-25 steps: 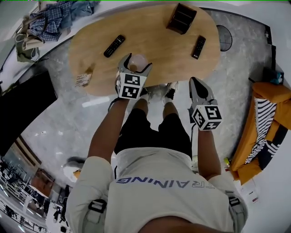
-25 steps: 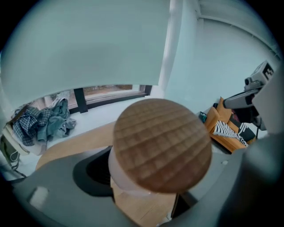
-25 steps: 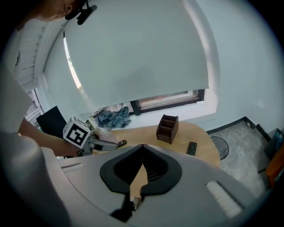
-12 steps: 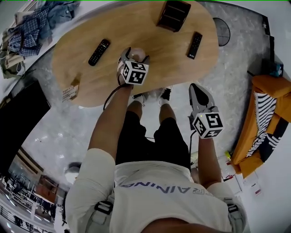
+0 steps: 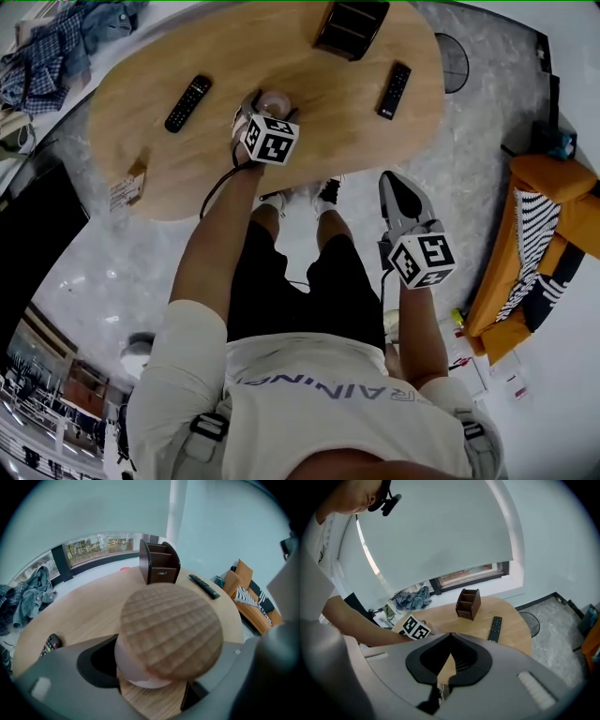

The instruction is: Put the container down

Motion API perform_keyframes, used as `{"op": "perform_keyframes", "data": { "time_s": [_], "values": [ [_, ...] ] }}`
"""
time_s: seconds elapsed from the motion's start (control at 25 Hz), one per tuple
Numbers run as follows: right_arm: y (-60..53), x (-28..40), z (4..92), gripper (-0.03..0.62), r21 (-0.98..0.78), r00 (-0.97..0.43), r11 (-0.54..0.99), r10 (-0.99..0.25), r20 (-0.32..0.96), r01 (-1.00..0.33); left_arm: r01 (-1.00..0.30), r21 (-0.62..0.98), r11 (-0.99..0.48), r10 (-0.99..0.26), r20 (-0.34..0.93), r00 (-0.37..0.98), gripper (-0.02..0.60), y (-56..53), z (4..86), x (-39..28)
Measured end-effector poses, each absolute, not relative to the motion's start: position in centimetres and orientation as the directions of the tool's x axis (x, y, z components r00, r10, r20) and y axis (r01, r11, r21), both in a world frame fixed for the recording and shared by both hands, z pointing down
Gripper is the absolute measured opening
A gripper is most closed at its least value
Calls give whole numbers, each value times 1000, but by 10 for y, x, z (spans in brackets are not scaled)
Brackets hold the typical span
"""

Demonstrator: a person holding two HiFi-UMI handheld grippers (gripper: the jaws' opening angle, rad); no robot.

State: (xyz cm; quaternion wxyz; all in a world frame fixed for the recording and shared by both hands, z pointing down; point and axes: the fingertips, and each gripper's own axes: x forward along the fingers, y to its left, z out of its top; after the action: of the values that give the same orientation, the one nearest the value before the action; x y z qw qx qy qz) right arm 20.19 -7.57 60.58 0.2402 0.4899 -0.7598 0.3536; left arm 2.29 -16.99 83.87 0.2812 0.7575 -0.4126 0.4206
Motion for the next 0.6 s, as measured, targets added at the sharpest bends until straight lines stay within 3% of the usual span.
{"op": "perform_keyframes", "data": {
  "time_s": [0.48,0.6],
  "values": [
    [-79,201,581,15,-276,-442,352,-603,664,-895,-874,100,-475,-366,881,300,403,-164,841,23],
    [-73,201,580,15,-287,-460,369,-582,670,-884,-863,118,-490,-342,885,315,439,-160,835,25]
  ]
}}
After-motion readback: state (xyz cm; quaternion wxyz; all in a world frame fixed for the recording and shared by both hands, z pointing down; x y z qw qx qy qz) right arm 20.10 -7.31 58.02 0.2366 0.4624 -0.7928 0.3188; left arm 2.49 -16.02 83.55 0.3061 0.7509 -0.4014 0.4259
